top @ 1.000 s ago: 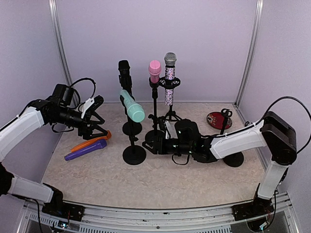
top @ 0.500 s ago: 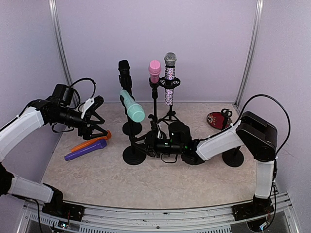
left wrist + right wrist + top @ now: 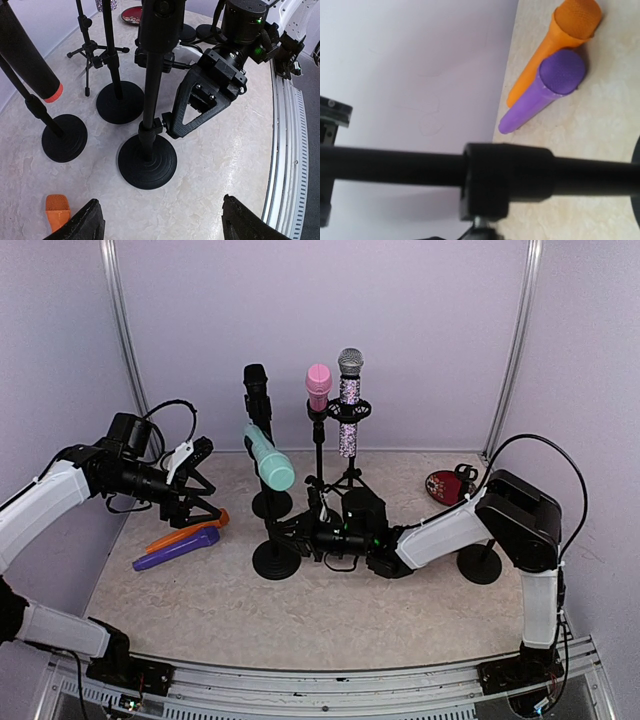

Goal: Remove the microphone from the stand
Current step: Unscrew the knob on the stand of the microphone stand.

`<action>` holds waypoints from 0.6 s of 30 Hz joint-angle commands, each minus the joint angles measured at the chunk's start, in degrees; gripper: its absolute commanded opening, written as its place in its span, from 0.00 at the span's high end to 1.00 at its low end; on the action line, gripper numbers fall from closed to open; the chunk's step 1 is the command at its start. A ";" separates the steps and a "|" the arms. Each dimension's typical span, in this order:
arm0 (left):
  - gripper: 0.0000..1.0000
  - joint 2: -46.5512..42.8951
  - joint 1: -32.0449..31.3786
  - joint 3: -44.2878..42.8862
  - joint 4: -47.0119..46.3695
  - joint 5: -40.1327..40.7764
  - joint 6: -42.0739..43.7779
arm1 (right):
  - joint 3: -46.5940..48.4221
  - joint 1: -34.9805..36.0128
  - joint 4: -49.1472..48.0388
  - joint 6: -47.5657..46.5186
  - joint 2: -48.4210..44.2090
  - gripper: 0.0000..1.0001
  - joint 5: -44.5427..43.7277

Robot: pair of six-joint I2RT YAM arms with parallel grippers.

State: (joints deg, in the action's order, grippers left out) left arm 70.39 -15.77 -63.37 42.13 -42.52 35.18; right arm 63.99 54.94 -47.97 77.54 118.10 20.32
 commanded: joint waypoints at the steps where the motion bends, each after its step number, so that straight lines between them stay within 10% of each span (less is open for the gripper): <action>1: 0.21 -0.83 0.38 -0.34 -0.30 -0.33 0.42 | -0.64 -0.31 0.33 0.60 -0.42 0.94 -1.96; 18: 0.24 1.00 -4.05 1.52 -10.52 1.99 -7.86 | 2.67 0.43 33.59 -17.70 -5.04 1.00 -13.97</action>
State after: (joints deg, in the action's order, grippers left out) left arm 70.54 -18.59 -62.87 36.80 -41.69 30.68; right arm 65.95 55.61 -30.04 66.04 112.55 13.17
